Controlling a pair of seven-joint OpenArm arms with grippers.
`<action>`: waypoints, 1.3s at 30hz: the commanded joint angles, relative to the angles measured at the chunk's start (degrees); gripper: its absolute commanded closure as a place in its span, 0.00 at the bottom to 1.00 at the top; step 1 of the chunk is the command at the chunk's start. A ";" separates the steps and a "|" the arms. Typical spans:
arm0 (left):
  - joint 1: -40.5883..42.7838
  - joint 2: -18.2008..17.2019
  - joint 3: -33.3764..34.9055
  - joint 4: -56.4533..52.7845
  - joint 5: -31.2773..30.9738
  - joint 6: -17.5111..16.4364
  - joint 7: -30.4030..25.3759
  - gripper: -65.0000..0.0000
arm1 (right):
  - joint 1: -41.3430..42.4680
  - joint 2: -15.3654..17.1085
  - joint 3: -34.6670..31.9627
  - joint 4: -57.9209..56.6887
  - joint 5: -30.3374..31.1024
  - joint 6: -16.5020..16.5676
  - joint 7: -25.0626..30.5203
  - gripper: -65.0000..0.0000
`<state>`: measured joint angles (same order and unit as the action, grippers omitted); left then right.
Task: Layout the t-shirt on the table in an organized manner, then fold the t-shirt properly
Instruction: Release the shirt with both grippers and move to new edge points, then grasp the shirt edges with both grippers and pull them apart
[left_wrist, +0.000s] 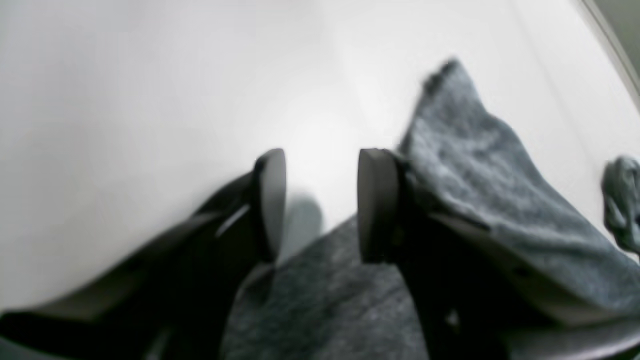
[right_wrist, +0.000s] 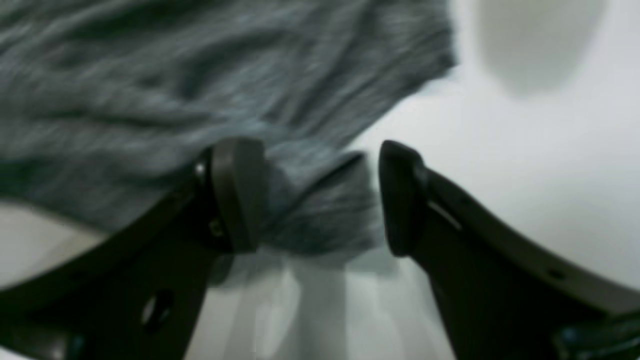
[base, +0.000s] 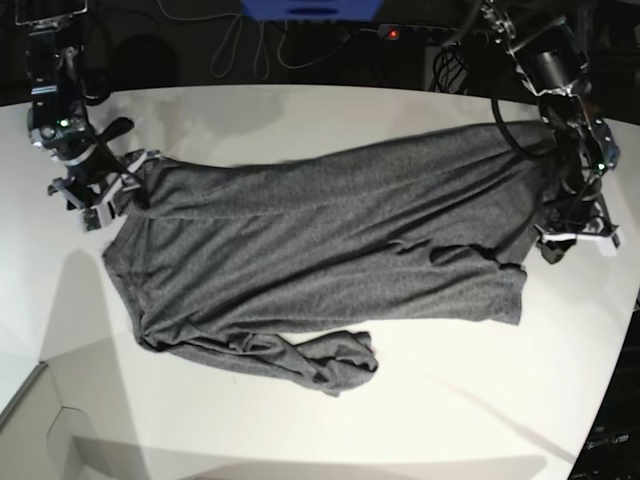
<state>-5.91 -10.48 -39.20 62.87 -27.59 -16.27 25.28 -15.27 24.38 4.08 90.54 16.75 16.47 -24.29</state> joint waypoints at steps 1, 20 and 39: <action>-0.99 -1.26 -0.14 0.91 -0.67 -0.39 -1.50 0.64 | -0.07 0.81 0.54 0.93 -0.09 -0.07 0.87 0.44; -0.64 -1.08 -0.14 0.82 -0.67 -0.39 -1.41 0.64 | -8.16 0.63 0.71 15.26 -0.09 -0.07 2.80 1.00; 1.56 -1.26 8.83 11.72 -0.67 -0.39 -0.97 0.65 | -11.33 -4.47 11.00 15.79 -0.09 -0.07 2.10 0.64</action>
<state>-3.40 -10.66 -29.93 73.69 -27.68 -16.27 25.76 -26.81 19.57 14.63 105.43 16.34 16.53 -23.40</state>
